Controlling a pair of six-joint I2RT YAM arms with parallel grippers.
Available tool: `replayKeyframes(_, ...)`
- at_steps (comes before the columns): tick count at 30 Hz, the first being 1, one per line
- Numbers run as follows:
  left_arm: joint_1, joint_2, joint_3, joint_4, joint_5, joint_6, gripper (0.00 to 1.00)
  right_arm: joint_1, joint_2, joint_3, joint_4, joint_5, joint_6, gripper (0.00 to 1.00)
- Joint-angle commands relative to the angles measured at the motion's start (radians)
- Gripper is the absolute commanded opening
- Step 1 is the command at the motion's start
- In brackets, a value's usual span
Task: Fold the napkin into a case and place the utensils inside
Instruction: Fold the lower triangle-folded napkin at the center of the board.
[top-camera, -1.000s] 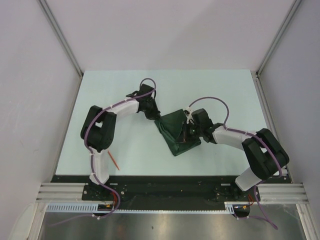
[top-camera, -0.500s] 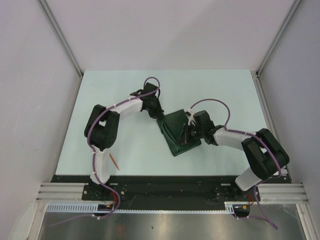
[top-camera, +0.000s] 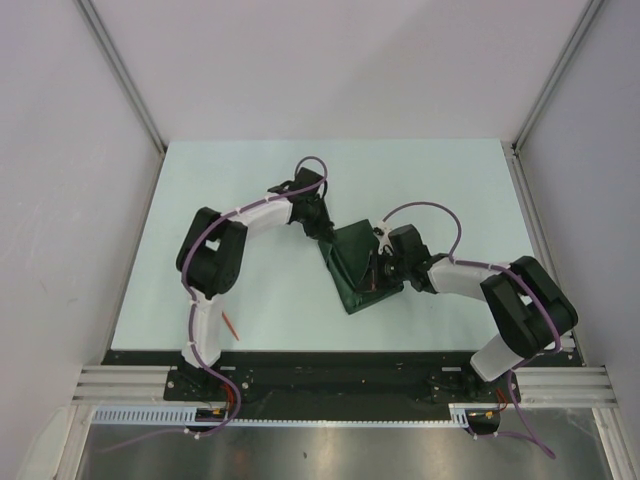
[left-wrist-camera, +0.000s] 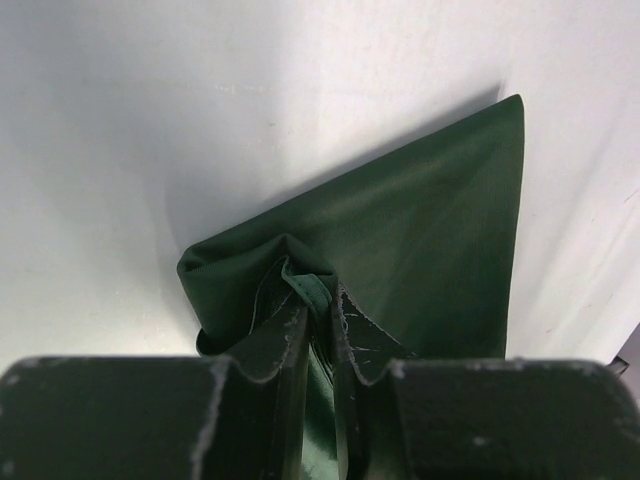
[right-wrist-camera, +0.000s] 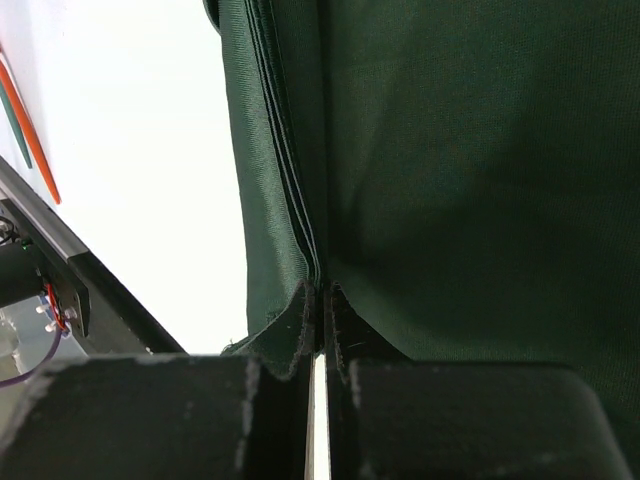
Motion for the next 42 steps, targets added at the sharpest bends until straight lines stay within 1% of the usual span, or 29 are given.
replayKeyframes(1, 0.003, 0.009, 0.05, 0.059, -0.011, -0.022, 0.17, -0.004, 0.017, -0.02, -0.005, -0.013, -0.015, 0.0)
replayKeyframes(15, -0.013, 0.022, 0.05, 0.1, 0.0, -0.031, 0.18, -0.01, 0.014, -0.031, -0.017, -0.003, -0.022, 0.0)
replayKeyframes(16, -0.014, 0.022, 0.05, 0.102, 0.0, -0.029, 0.18, -0.01, 0.007, -0.03, -0.022, -0.001, -0.024, 0.01)
replayKeyframes(17, -0.014, 0.025, 0.049, 0.103, 0.0, -0.031, 0.18, -0.008, 0.006, -0.025, -0.026, 0.002, -0.024, 0.05)
replayKeyframes(19, -0.014, 0.032, 0.05, 0.105, 0.008, -0.031, 0.18, -0.01, 0.0, -0.022, -0.04, 0.008, -0.029, 0.06)
replayKeyframes(23, -0.019, 0.039, 0.049, 0.119, 0.019, -0.026, 0.17, -0.008, -0.005, -0.01, -0.048, 0.016, -0.035, 0.13)
replayKeyframes(24, -0.02, 0.039, 0.049, 0.122, 0.019, -0.025, 0.17, -0.008, -0.006, -0.005, -0.081, 0.017, -0.035, 0.15)
replayKeyframes(26, -0.022, 0.039, 0.049, 0.128, 0.019, -0.019, 0.17, -0.008, -0.019, 0.0, -0.091, 0.027, -0.045, 0.23)
replayKeyframes(28, -0.024, 0.04, 0.049, 0.132, 0.016, -0.015, 0.17, -0.008, -0.035, 0.021, -0.132, 0.037, -0.053, 0.28)
replayKeyframes(29, -0.024, 0.04, 0.049, 0.132, 0.014, -0.012, 0.17, -0.008, -0.063, 0.03, -0.173, 0.057, -0.068, 0.36)
replayKeyframes(31, -0.024, 0.04, 0.043, 0.134, 0.016, -0.012, 0.17, -0.01, -0.095, 0.067, -0.222, 0.085, -0.087, 0.4)
replayKeyframes(32, -0.024, 0.04, 0.041, 0.137, 0.02, -0.014, 0.17, -0.01, -0.112, 0.079, -0.276, 0.123, -0.107, 0.46)
replayKeyframes(33, -0.024, 0.039, 0.04, 0.139, 0.022, -0.014, 0.17, -0.008, -0.15, 0.093, -0.295, 0.14, -0.114, 0.48)
replayKeyframes(34, -0.025, 0.039, 0.038, 0.139, 0.023, -0.012, 0.17, -0.008, -0.163, 0.111, -0.308, 0.152, -0.122, 0.53)
replayKeyframes(35, -0.027, 0.034, 0.037, 0.14, 0.022, -0.014, 0.17, -0.004, -0.174, 0.121, -0.325, 0.175, -0.133, 0.56)
replayKeyframes(37, -0.027, 0.032, 0.037, 0.14, 0.02, -0.011, 0.17, 0.002, -0.169, 0.142, -0.341, 0.188, -0.141, 0.6)
replayKeyframes(38, -0.028, 0.031, 0.035, 0.14, 0.02, -0.009, 0.17, 0.002, -0.16, 0.145, -0.332, 0.174, -0.142, 0.61)
replayKeyframes(40, -0.028, 0.029, 0.038, 0.137, 0.02, -0.006, 0.17, 0.015, -0.135, 0.144, -0.304, 0.142, -0.125, 0.61)
replayKeyframes(42, -0.027, 0.032, 0.04, 0.136, 0.02, -0.003, 0.17, 0.025, -0.119, 0.127, -0.232, 0.084, -0.101, 0.58)
